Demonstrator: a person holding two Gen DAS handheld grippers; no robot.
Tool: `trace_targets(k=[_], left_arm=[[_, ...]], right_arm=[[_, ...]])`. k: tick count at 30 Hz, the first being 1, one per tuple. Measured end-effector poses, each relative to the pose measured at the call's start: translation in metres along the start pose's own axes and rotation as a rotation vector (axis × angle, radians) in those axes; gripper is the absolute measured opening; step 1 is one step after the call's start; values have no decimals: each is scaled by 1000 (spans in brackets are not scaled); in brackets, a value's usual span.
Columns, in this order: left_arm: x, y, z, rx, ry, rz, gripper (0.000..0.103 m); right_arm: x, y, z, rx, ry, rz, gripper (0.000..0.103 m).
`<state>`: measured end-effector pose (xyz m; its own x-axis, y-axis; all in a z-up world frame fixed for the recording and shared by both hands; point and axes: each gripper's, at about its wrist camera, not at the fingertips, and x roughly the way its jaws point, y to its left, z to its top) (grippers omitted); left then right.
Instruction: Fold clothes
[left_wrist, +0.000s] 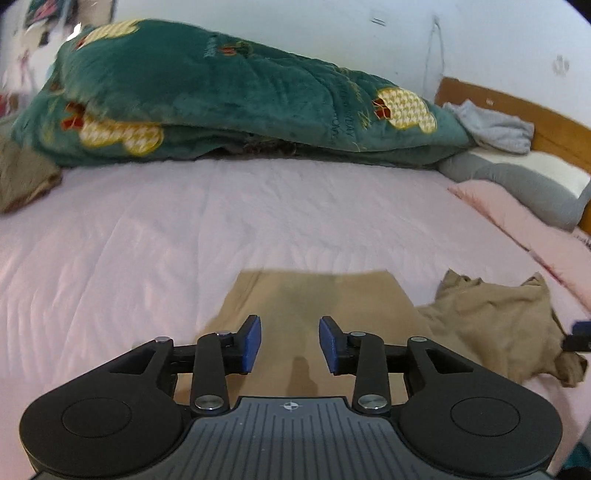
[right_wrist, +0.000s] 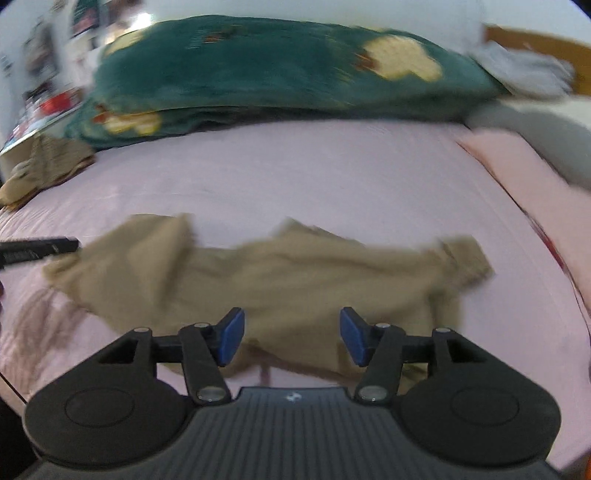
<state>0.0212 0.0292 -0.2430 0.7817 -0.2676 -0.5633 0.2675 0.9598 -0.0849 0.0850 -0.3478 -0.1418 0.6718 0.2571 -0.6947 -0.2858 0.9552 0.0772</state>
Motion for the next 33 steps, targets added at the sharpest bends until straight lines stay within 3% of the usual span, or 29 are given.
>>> trace_targets(k=[3,7,13,17,18,20,21,22,26,33], left_arm=[[23,-1,29,48,41,20,50],[61,4,52,70,132,29,54],[108,14,49,45,246,60,55],[124,1,43,97,260,83,58],[124,-5,40,128,237,95,55],[122,-12,37,161,205,75,32],[119,-14,36,163,193,63,13],[115,-13,36,156,181,64,4],[89,-2,38,93,112,55,2],[23,41,27,-40,31,69,2]], right_arm=[[12,-30,-6,72,-6,6,60],[31,-49,-7,110,-26,45,60],[44,-66,-9,120,-31,67,62],[52,-69,-2,118,-24,60,69],[55,-64,2,117,-22,69,71],[62,-51,11,105,-22,85,80],[65,-42,16,94,-24,90,86],[67,-34,19,77,-30,101,88],[74,-19,21,44,-22,78,91],[65,-33,7,69,22,-32,91]])
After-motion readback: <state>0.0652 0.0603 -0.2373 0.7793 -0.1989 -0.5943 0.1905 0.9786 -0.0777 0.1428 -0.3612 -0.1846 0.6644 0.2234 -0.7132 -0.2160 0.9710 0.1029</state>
